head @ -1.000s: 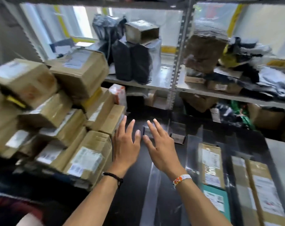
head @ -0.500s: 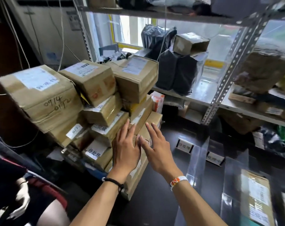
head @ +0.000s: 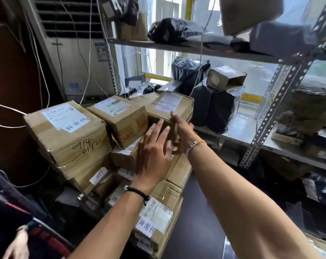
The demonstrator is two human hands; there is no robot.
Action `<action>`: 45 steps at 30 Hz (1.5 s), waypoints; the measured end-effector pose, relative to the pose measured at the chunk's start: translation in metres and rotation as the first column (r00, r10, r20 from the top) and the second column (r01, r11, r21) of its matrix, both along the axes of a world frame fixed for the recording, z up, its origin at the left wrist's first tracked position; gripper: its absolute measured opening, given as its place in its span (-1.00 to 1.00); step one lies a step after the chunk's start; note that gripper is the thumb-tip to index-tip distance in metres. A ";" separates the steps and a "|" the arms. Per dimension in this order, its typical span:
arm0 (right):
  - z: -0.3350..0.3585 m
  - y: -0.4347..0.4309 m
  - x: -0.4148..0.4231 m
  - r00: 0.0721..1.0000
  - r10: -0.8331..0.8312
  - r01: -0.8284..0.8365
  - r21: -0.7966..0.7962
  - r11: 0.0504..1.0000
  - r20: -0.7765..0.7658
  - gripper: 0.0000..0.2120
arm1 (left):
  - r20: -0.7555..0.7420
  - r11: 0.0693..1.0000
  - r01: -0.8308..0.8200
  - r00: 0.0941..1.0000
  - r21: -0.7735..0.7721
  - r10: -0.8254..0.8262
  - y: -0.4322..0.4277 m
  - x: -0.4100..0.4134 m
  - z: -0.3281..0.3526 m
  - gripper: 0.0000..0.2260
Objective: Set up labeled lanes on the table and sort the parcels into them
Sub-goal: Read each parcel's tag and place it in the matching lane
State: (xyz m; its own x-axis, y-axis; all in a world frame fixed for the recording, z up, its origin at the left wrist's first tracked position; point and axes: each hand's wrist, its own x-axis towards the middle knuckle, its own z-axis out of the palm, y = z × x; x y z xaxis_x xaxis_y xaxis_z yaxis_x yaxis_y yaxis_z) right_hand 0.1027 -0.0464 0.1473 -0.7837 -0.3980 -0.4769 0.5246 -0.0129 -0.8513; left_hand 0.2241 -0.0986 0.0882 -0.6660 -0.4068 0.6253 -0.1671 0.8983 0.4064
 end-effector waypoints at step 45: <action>0.114 0.422 0.031 0.416 0.799 -0.161 0.830 0.535 -0.434 -0.03 | 0.437 0.437 0.728 0.208 0.528 -0.875 0.236 -0.058 0.172 -0.45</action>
State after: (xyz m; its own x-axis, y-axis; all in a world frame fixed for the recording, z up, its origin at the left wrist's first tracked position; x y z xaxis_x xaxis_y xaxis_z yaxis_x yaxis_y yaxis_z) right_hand 0.1334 0.3756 0.2616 -0.6890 -0.7074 -0.1576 -0.5412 0.6468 -0.5373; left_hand 0.1660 0.1374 0.2600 -0.8434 0.5349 -0.0508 0.3534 0.6235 0.6974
